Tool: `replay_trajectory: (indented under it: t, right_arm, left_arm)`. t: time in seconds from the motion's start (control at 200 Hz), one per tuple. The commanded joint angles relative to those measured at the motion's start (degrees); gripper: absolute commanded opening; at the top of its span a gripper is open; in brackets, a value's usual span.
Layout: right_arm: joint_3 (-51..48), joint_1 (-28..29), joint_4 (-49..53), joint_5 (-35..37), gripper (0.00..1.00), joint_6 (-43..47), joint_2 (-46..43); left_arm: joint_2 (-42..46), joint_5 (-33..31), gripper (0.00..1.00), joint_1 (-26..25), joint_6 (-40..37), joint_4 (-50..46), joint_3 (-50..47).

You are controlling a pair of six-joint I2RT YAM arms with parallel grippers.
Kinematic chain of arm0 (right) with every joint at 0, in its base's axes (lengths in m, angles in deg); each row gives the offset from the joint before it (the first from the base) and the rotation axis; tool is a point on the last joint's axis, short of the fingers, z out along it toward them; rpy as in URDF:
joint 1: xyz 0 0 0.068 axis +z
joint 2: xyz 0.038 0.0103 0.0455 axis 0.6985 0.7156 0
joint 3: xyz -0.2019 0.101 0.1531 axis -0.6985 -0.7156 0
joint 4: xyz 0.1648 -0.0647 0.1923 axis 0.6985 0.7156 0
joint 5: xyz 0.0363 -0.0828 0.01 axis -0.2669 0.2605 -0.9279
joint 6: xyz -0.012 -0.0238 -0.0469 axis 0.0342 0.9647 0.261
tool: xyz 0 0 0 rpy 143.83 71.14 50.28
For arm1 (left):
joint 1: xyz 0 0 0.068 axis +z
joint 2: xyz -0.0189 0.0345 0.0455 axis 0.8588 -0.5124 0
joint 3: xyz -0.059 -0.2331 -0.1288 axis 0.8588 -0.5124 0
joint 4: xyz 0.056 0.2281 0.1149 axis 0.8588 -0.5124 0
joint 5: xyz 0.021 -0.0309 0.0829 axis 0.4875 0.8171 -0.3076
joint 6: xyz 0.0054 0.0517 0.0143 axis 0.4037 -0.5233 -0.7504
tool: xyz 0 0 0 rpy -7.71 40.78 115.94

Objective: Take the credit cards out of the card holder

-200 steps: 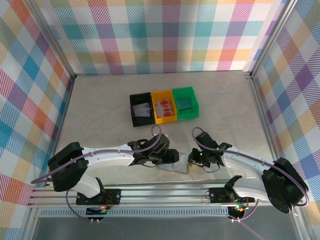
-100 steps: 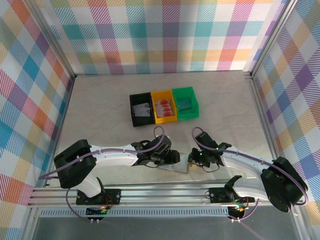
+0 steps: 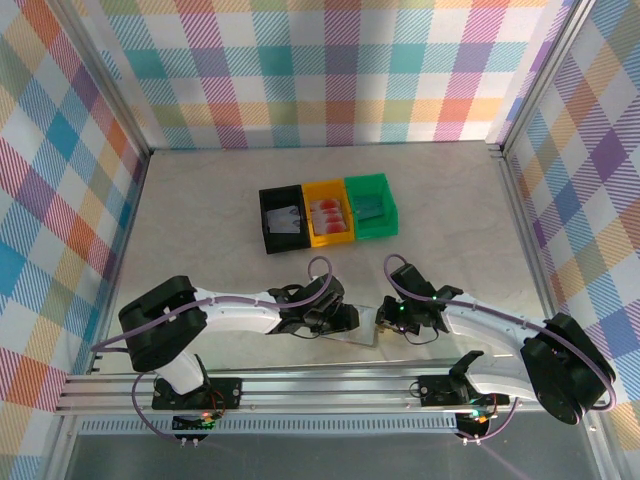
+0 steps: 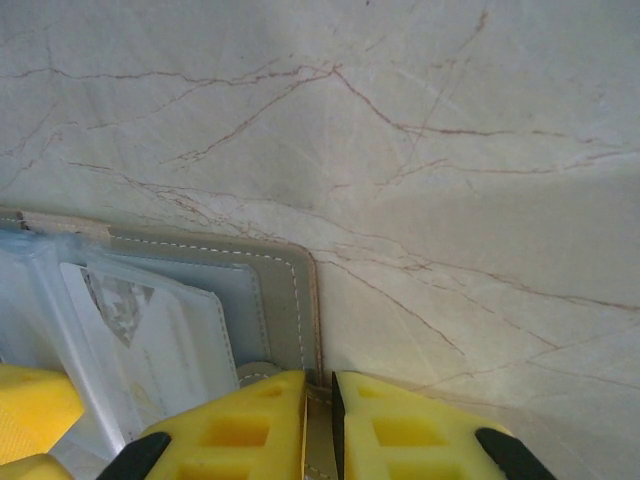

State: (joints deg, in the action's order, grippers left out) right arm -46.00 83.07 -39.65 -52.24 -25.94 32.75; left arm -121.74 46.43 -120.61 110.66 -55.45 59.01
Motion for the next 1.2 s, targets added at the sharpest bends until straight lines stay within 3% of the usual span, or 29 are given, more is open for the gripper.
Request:
replay_trajectory:
  t: [0.0,0.325,0.58,1.195]
  right_arm:
    - [-2.2,0.6,-1.1,0.9,0.17,-0.7,1.6]
    - [-2.6,0.6,-0.7,1.2,0.17,-0.7,0.7]
    - [-2.8,0.6,-0.9,1.0,0.17,-1.0,0.3]
    - [-3.3,0.7,-1.7,0.9,0.17,-1.2,0.1]
  left_arm:
    - [-0.3,-0.4,0.44,-0.4,0.4,0.6,-0.6]
    - [9.8,-9.8,0.46,-0.4,-3.7,-18.2,6.2]
    - [4.8,-3.6,0.47,-0.6,-0.8,-9.7,5.7]
    - [0.0,-2.3,0.46,-1.5,2.2,-3.6,3.7]
